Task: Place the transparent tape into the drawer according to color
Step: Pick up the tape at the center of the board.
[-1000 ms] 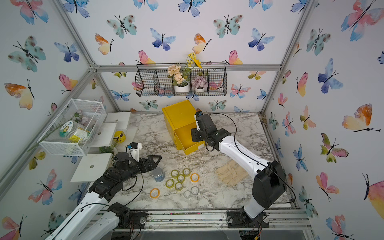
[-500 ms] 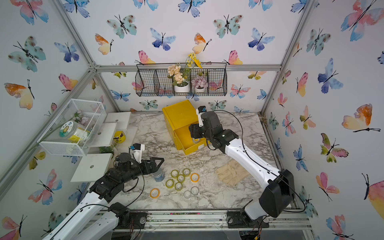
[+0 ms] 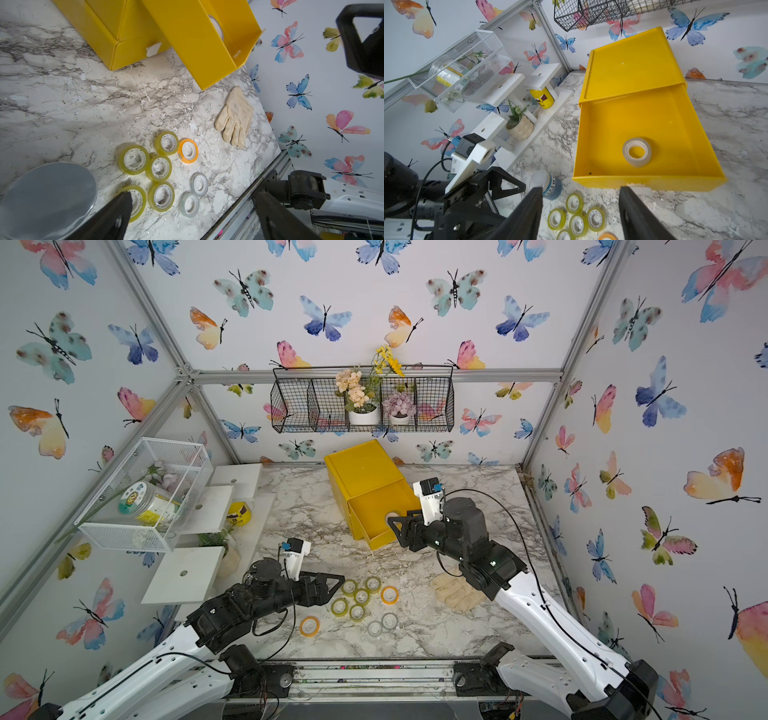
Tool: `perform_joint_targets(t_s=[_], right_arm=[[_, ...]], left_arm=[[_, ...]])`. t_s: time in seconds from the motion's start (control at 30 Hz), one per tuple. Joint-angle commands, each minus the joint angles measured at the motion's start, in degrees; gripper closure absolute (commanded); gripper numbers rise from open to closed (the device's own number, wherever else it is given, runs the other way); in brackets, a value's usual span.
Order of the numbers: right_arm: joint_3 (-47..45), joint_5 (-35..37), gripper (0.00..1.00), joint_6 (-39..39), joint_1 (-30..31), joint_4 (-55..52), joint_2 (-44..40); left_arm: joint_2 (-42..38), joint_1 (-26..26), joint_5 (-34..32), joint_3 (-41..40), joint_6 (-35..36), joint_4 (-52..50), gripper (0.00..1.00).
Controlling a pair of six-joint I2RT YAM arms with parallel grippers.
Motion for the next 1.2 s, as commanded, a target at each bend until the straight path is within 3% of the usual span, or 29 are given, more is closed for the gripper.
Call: perform_joint_targets(t_s=[0.0,0.2,0.37,0.8,1.17], right_arm=[[-5.55,-3.27,0.38,1.12,-0.27,-2.13,-4.69],[-15.35,-0.6,0.38,3.0,-0.27,-6.22,-12.29],[-21.13,2.98,0.39,5.91,-0.27,-7.65,-16.33],[-22.22,8.46,0.39,7.51,-0.27,-8.57,-14.61],[-21.96,9.6,0.39,6.87,-0.27,-8.31,-14.38]], left_arm=[[1.26,-5.81,-7.31,2.08,-0.52,-1.53,0.03],[7.57,-19.61,-16.88,4.08,0.5,-2.4,0.04],[17.04,-25.12,-18.16,6.63,4.23,-1.41,0.07],[35.27,-26.13,-10.35,7.11,12.07,3.53,0.29],[42.02,-26.83,-12.21,5.81,11.59,3.98,0.3]])
